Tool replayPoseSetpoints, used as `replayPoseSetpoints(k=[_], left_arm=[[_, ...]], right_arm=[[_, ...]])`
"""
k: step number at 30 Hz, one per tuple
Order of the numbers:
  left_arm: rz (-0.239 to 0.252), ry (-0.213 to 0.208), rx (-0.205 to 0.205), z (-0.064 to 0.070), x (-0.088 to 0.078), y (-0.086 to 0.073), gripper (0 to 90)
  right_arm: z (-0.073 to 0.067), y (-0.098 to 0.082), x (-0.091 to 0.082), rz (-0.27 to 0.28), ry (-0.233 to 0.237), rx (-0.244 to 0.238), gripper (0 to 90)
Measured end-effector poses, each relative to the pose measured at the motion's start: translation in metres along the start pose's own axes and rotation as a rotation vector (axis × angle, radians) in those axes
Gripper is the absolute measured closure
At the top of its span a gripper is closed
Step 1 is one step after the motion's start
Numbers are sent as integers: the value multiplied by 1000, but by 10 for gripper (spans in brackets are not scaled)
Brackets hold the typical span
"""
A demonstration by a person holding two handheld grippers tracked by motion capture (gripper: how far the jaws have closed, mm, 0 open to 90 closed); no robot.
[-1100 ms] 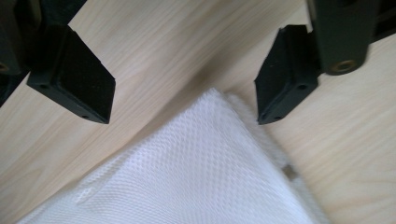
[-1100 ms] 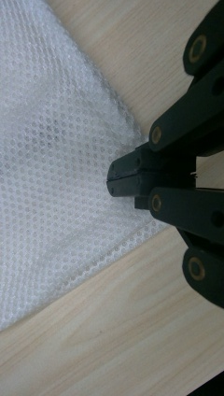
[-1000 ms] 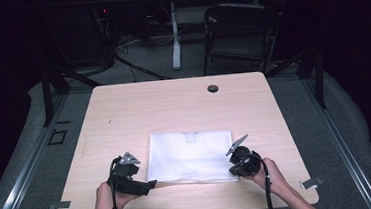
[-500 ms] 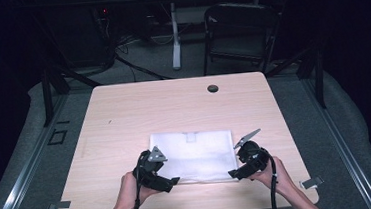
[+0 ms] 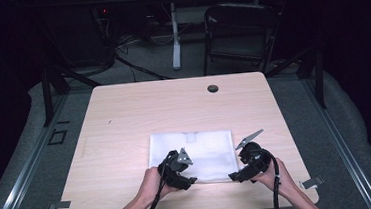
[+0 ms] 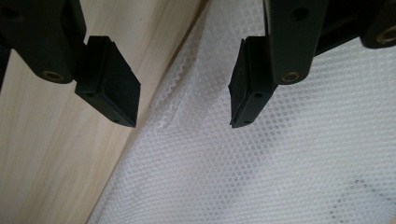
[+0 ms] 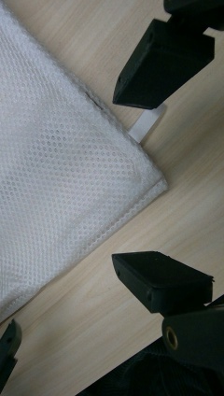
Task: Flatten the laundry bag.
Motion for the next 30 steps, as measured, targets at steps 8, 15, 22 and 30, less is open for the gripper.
replayPoseSetpoints(k=[8,15,22,30], left_arm=[[-62,8,26,-2,16,-3,646],[-60,23,63,1,16,-4,787],[-45,15,52,-1,15,-4,858],[-25,3,22,-4,11,0,866]], right_arm=[[0,-1,2,-8,-5,-22,260],[-4,1,1,-1,-12,-26,338],[-7,3,1,9,-19,-42,424],[-18,10,-3,38,-40,-99,563]])
Point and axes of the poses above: each handheld gripper's, and its own axes: x roughly forward along the jaws, y roughly out of its top, z roughly to its right, the point moved 6 cm from there along x, roughly forward along the jaws, and after that the axes turned 14 degrees about -x, right-handed, at the moved point
